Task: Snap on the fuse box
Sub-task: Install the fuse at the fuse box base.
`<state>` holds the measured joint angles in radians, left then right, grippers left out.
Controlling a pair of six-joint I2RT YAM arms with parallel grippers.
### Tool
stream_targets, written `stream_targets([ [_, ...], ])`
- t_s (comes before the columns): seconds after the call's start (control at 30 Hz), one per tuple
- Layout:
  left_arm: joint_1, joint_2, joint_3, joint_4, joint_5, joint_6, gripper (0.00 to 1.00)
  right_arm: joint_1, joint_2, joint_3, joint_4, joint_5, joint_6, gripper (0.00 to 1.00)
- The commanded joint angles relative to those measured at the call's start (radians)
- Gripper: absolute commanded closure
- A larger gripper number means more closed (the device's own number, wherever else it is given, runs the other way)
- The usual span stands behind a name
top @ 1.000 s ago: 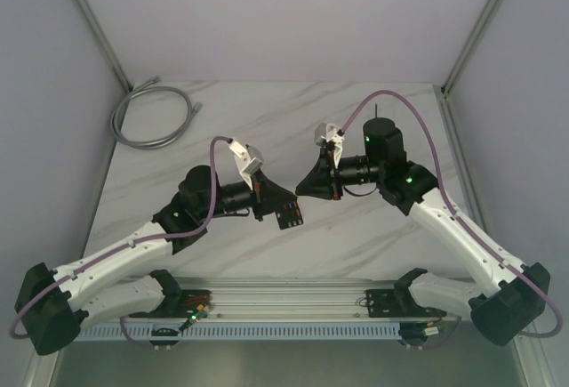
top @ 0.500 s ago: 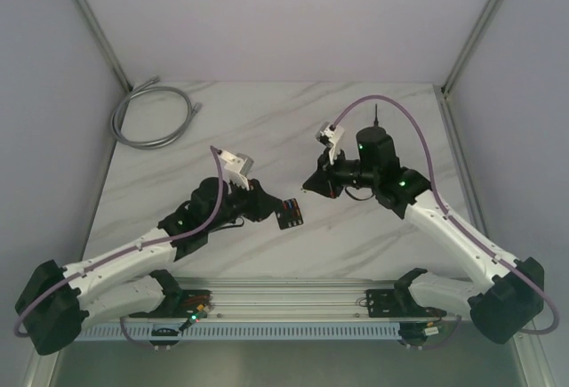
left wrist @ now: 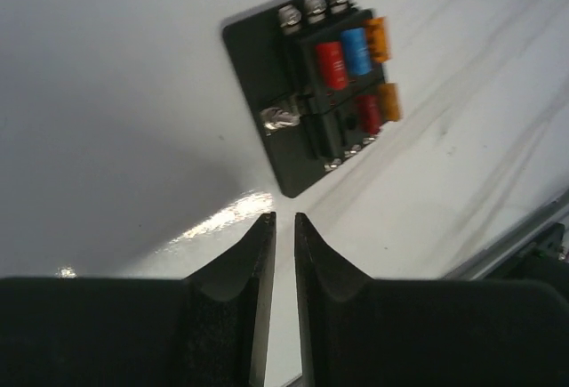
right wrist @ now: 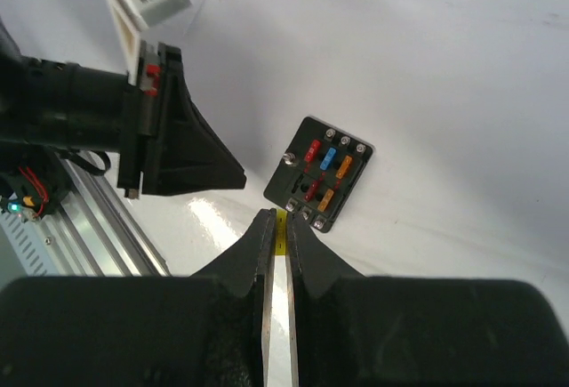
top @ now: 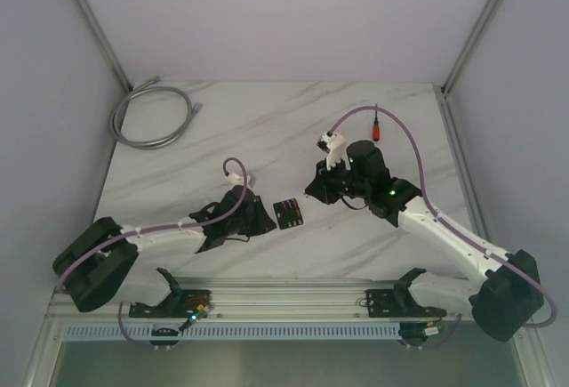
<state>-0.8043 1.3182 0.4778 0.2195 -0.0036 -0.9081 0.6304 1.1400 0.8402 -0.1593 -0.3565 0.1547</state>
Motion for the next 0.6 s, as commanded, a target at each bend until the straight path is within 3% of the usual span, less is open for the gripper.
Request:
stream_targets([
  [0.0,0.007,0.068,0.029,-0.002,0.016,-0.079,0.76,0.016,0.01,-0.015,0.072,0.042,0.039,1.0],
  [0.33,0.007,0.26,0.099,0.02,0.058,-0.096,0.87,0.062,0.053,-0.004,0.086,0.089,0.055,1.0],
  [0.57,0.006,0.295,0.119,0.058,0.071,-0.094,0.89,0.117,0.082,0.013,0.048,0.175,0.057,1.0],
])
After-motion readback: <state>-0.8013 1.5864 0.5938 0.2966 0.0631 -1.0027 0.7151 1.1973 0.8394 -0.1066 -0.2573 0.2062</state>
